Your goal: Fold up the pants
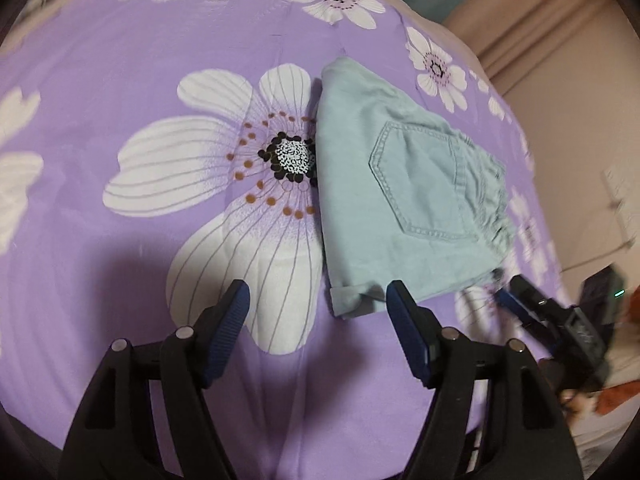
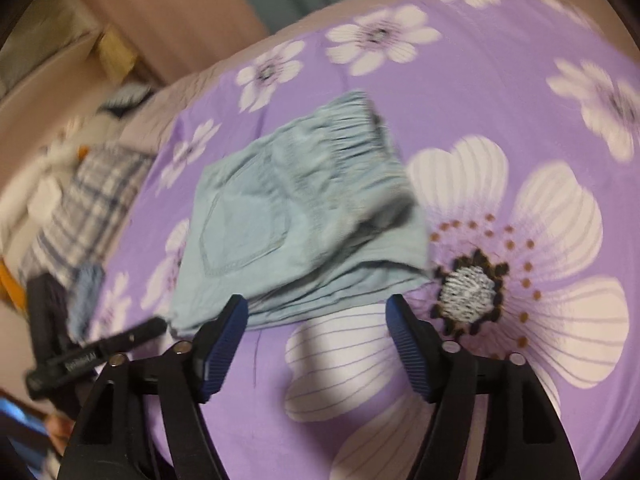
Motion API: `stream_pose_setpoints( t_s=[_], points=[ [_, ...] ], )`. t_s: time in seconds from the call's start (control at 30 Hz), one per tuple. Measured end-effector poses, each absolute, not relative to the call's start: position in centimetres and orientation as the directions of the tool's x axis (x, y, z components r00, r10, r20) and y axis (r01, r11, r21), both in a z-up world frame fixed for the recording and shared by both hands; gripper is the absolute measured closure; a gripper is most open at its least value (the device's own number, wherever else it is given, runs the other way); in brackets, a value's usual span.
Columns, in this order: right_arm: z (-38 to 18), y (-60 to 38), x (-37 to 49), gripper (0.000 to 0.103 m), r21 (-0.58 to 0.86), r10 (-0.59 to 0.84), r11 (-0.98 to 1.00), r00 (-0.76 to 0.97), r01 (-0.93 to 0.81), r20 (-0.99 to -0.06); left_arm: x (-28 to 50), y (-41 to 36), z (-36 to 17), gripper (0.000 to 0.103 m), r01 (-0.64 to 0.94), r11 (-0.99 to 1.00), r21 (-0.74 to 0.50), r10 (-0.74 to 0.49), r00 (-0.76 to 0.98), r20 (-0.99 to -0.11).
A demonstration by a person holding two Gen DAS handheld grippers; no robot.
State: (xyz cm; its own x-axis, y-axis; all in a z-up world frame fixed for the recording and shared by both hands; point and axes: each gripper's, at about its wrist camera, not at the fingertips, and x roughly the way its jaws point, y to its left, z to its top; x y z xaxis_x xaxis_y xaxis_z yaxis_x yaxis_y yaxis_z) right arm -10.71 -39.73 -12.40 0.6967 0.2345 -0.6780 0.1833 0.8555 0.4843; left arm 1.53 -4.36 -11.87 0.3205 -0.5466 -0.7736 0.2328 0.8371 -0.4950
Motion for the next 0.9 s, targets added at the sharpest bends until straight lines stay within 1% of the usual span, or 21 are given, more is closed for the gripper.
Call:
stream_pose_setpoints(
  t_s=[0.13,0.3,0.53,0.67,0.9],
  points=[
    [-13.7,-42.1,-10.9,0.029,0.596,0.288,0.766,0.698,0.243,-0.655,2.0,-4.6,-12.0,0.032,0.214,0.786,-0.579,-0.618,0.278,-0.736],
    [-14.8,-44.2,-11.2,0.029,0.712,0.352,0.649,0.723,0.268,-0.594,2.9,-5.4,-12.2,0.032,0.224,0.771,-0.596,-0.636,0.254,-0.729],
    [-15.1,-46.2,-9.5,0.027,0.757,0.375,0.593,0.738,0.275,-0.562,4.8,-6.7,-12.4,0.032,0.241,0.764,-0.598,-0.644,0.236,-0.728],
    [-15.2,-46.6,-8.7,0.027,0.757,0.379,0.598,0.739,0.263,-0.557,5.8,-7.9,-12.4,0.032,0.264,0.768,-0.583,-0.637,0.233,-0.734],
    [-15.1,-46.4,-7.0,0.027,0.753,0.431,0.627,0.716,0.2,-0.549,6.9,-10.2,-12.4,0.032,0.316,0.768,-0.556,-0.631,0.226,-0.742]
  ],
)
